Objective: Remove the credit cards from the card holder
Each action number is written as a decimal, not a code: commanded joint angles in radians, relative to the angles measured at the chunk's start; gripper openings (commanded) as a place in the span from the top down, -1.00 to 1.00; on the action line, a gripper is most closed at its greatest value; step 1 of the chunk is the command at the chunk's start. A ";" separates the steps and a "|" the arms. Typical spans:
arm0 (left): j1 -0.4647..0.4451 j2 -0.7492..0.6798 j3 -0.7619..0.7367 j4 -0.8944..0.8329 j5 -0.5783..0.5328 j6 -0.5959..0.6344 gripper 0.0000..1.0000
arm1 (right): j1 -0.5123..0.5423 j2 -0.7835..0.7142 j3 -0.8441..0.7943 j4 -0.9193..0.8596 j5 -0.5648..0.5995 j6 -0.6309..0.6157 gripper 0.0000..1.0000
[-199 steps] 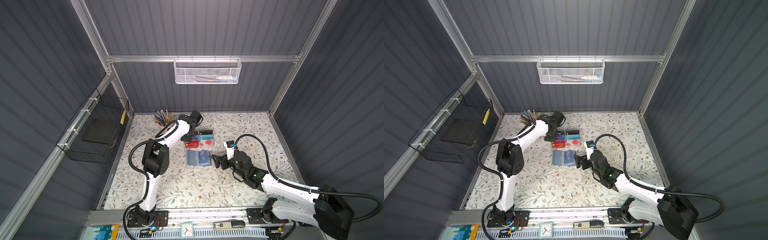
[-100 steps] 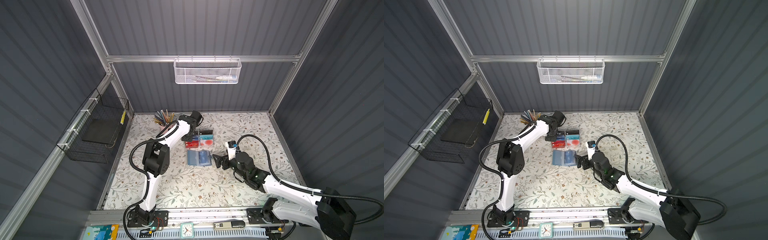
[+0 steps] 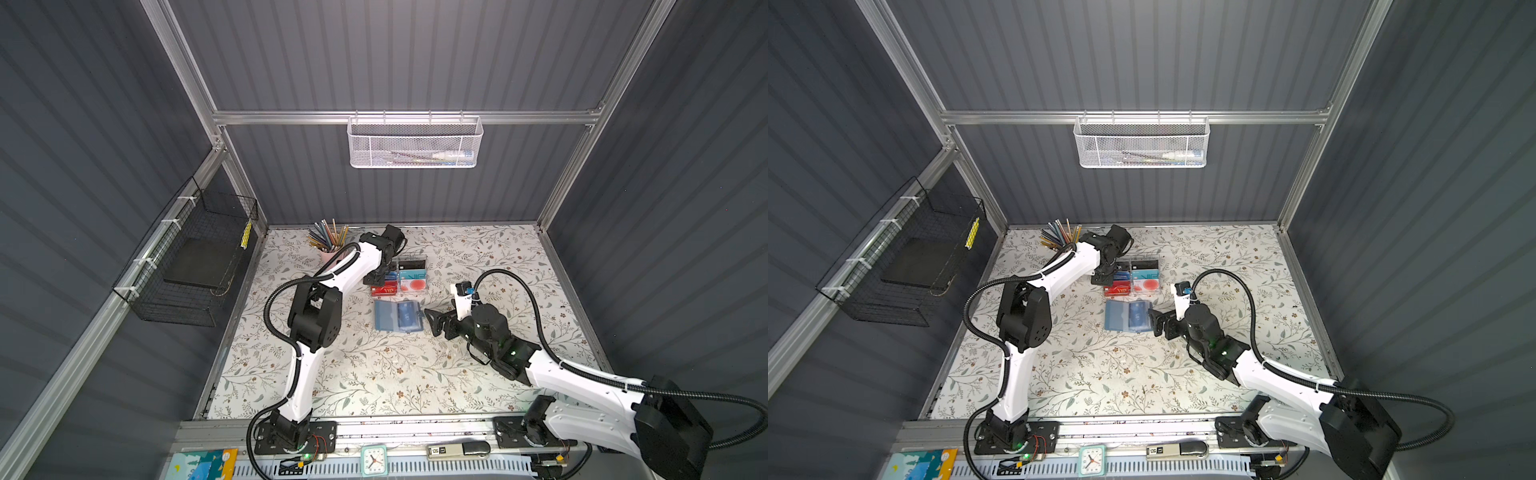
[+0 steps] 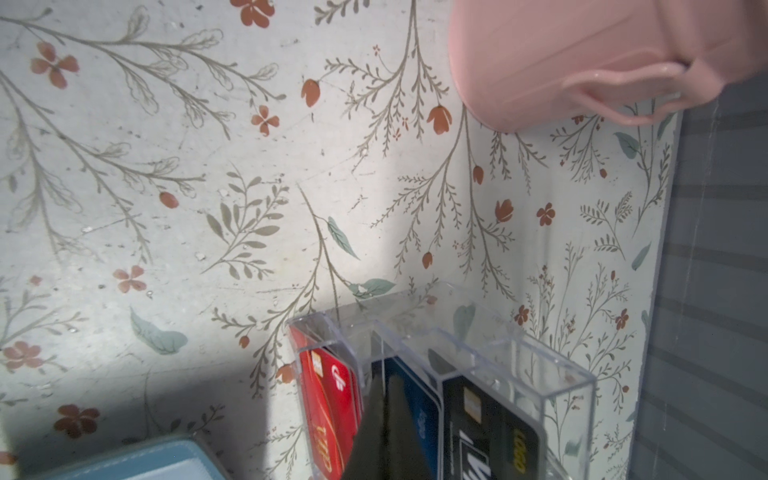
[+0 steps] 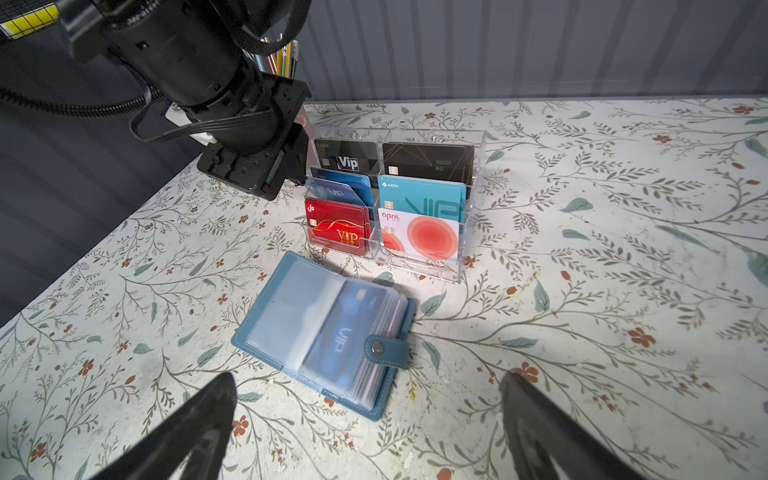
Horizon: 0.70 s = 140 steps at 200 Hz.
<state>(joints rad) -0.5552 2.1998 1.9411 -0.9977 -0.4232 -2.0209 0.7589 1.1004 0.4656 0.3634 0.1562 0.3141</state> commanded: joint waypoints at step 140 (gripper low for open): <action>-0.017 0.008 0.024 0.080 -0.055 0.040 0.76 | -0.006 0.001 -0.012 0.034 -0.027 0.010 -0.98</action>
<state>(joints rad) -0.5617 2.1998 1.9415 -0.9333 -0.4370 -2.0121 0.7586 1.1030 0.4652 0.3752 0.1390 0.3149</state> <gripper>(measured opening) 0.118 0.989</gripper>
